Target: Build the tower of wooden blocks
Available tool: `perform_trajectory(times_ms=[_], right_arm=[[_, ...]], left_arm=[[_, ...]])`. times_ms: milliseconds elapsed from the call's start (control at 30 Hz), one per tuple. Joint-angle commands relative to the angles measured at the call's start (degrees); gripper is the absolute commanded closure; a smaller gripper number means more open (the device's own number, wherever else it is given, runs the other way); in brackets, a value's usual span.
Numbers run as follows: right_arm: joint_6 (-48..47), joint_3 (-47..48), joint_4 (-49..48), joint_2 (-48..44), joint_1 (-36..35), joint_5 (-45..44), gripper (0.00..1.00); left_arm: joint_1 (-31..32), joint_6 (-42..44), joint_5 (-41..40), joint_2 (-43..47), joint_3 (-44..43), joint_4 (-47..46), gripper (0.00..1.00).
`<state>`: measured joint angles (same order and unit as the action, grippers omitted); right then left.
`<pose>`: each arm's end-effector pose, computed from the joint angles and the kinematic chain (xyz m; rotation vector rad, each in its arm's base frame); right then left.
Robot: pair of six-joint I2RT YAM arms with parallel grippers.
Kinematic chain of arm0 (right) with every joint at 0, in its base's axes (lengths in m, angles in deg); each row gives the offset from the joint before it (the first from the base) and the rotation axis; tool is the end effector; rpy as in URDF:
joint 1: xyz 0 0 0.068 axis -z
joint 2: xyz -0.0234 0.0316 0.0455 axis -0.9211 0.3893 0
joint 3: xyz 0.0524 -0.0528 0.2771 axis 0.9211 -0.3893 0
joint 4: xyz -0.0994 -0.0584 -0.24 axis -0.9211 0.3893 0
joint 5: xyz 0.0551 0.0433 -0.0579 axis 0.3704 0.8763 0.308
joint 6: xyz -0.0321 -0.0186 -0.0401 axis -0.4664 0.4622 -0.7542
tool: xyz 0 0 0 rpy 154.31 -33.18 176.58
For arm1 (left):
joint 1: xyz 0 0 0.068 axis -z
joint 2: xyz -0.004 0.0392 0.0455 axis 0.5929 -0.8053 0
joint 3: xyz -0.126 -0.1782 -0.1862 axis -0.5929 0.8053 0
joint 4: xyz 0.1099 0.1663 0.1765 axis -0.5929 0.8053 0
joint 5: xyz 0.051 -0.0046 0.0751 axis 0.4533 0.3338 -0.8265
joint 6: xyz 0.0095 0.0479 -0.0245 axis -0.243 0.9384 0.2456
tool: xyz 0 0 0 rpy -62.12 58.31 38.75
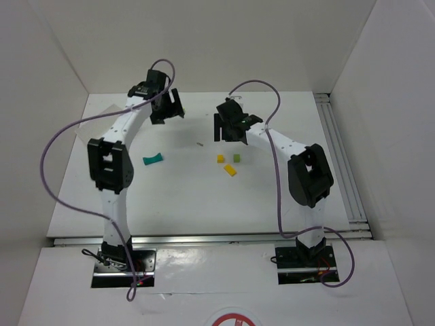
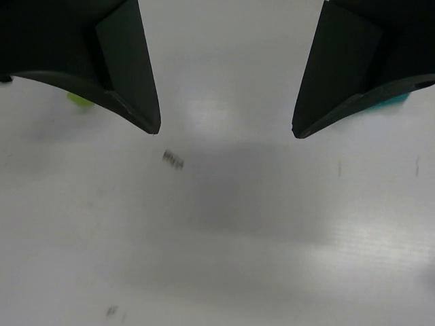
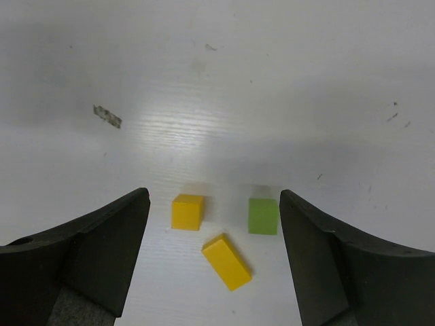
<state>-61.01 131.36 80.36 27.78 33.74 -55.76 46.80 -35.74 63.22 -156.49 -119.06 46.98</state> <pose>0.3828 0.2382 0.2564 -0.0630 2.3687 0.0887 0.4548 -0.0833 0.3084 -0.4875 2.4231 -0.3123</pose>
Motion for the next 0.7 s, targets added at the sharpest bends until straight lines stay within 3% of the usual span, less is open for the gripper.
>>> perform_trajectory(times_ms=[0,100,300,433,667], right_arm=[[-0.6,3.2,0.8,-0.7,-0.9,0.4,0.16],[-0.6,1.2,-0.7,-2.2,-0.9,1.1,0.15],[0.0,-1.8,-0.1,-6.2,-0.4,1.2,0.15],[0.5,-4.8,-0.1,-9.7,0.7,1.1,0.15],[1.0,-7.2,0.7,-12.2,2.4,1.1,0.15]], left_arm=[[0.2,1.4,-1.6,-14.6,-20.9,4.9,0.09],[0.7,2.1,-2.2,-27.4,-36.2,7.2,0.06],[0.7,2.6,-5.8,-29.4,-29.6,-10.5,0.02],[0.7,5.6,-9.1,-34.3,-34.3,-13.0,0.02],[1.3,8.9,-13.2,-38.0,-34.3,-17.6,0.01]])
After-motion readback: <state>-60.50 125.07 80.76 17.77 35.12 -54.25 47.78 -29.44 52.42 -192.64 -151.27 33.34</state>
